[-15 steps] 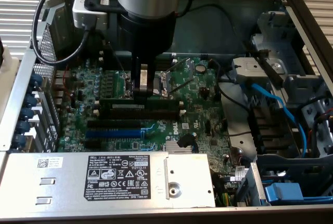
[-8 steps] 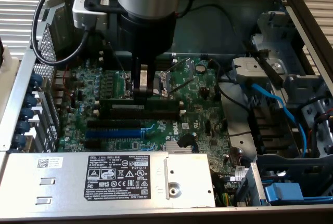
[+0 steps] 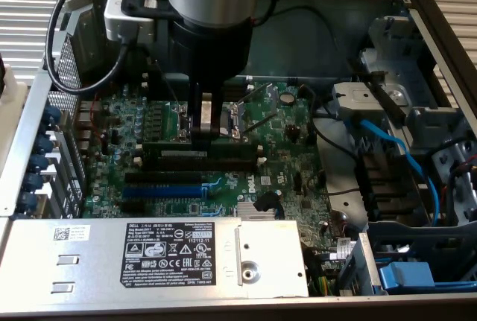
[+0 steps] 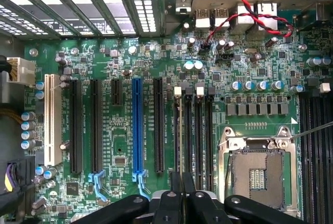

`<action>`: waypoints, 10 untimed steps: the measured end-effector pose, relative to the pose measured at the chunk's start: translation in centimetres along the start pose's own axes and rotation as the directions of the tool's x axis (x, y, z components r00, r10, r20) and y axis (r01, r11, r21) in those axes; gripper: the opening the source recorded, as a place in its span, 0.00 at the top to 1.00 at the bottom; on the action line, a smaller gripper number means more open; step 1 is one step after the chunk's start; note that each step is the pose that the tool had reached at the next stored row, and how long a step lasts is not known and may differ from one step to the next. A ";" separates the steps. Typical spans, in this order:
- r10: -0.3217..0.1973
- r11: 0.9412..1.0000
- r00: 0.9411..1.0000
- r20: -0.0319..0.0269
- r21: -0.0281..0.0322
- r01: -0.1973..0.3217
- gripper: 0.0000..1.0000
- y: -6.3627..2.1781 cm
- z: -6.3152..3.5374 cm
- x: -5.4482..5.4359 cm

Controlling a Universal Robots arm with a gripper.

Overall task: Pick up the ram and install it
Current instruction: 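Insert the ram into the slot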

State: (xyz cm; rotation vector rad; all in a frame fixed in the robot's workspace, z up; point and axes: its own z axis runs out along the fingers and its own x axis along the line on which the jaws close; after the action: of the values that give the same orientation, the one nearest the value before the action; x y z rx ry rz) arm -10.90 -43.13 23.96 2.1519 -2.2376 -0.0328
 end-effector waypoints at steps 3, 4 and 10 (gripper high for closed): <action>-0.001 1.000 1.000 -0.001 0.000 0.001 0.88 -0.01 -0.01 0.0; -0.001 1.000 1.000 -0.001 0.000 0.001 0.88 -0.02 -0.01 0.0; -0.002 1.000 1.000 -0.006 0.001 0.002 0.88 -0.03 -0.01 -0.1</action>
State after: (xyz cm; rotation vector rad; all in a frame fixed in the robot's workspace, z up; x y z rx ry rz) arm -10.87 -43.07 23.97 2.1517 -2.2329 -0.0246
